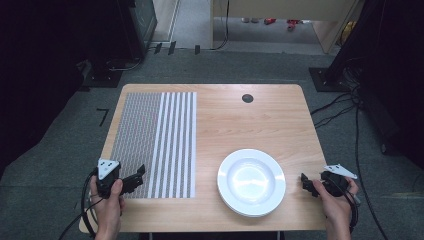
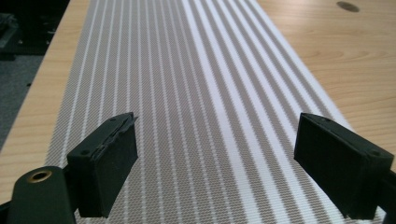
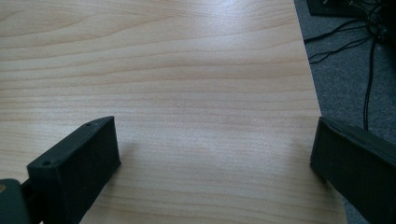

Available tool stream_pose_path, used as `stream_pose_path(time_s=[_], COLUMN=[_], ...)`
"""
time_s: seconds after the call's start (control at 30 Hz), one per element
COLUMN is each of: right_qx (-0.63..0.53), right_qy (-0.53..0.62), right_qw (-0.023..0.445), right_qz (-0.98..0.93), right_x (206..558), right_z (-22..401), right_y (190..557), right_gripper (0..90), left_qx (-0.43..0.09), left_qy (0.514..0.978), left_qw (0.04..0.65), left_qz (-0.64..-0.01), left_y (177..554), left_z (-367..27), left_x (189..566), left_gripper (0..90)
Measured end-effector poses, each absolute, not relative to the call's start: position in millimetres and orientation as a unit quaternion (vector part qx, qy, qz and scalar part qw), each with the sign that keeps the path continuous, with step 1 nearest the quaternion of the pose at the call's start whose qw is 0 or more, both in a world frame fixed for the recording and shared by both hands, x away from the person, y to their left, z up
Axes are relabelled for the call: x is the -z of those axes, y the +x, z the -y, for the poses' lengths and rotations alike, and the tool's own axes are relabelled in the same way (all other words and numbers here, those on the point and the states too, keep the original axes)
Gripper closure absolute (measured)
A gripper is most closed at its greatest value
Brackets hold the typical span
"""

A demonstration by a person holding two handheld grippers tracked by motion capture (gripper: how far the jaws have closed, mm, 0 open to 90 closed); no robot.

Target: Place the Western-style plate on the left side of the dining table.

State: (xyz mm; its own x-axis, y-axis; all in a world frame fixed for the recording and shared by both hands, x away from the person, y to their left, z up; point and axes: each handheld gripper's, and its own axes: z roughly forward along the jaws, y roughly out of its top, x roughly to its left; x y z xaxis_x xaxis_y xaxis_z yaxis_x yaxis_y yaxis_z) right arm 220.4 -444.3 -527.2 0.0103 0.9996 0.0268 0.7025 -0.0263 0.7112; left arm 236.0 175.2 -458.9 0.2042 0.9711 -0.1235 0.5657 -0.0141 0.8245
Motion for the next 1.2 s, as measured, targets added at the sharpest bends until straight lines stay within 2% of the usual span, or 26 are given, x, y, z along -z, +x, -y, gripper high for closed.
stream_pose_path(time_s=[0.53,1.2], right_qx=[-0.280,-0.285], right_qy=[0.659,0.648], right_qw=[0.265,0.260], right_qz=[-0.645,-0.657], right_x=[527.1,526.9], right_z=[444.3,442.8], right_y=[220.5,220.3], right_gripper=[1.0,0.8], left_qx=[-0.230,-0.208], left_qy=[0.690,0.708], left_qw=[0.421,0.439], left_qz=[-0.542,-0.513], left_y=[253.0,264.2], left_z=[-117.7,-75.6], left_x=[453.9,451.5], left_gripper=[12.4,12.5])
